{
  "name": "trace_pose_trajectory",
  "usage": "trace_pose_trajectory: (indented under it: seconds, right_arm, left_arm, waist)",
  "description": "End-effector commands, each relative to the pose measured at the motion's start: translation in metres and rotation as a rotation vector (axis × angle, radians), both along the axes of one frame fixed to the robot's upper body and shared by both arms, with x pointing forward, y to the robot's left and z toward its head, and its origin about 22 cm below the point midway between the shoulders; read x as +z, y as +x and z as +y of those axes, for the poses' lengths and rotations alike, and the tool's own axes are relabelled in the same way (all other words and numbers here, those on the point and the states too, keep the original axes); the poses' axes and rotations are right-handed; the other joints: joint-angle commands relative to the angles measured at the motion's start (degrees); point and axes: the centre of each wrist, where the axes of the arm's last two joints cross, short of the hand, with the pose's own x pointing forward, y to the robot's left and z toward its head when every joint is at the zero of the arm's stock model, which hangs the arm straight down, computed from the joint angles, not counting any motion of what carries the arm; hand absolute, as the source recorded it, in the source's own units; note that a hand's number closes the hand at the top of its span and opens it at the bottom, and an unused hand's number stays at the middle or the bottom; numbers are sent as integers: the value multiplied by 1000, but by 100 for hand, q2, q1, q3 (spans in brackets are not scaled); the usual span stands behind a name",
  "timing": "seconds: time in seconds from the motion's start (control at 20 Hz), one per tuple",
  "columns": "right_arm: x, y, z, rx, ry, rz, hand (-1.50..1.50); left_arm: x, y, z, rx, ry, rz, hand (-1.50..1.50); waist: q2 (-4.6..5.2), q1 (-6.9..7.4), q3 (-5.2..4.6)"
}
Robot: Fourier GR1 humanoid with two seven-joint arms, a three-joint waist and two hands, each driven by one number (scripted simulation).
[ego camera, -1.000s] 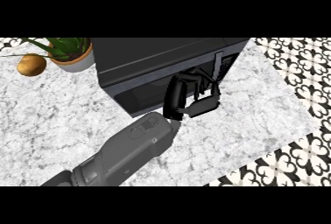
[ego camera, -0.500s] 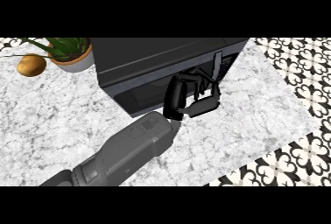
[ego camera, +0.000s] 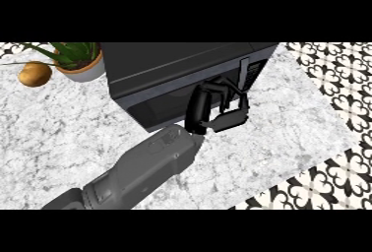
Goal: Pick up the milk, place it into the microwave and close the microwave
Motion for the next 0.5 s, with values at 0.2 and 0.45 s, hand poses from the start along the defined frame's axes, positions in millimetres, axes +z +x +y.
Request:
trace_pose_trajectory:
  seconds: [0.2,0.45]
  right_arm:
    - [7,3,2,77,19,-8,-150]
    - [12,-1,0,83,21,-15,-150]
  left_arm:
    - [-9,18,11,104,125,86,150]
    - [-24,16,19,161,150,149,150]
  waist:
    - [37,111,5]
    - [-23,157,-9]
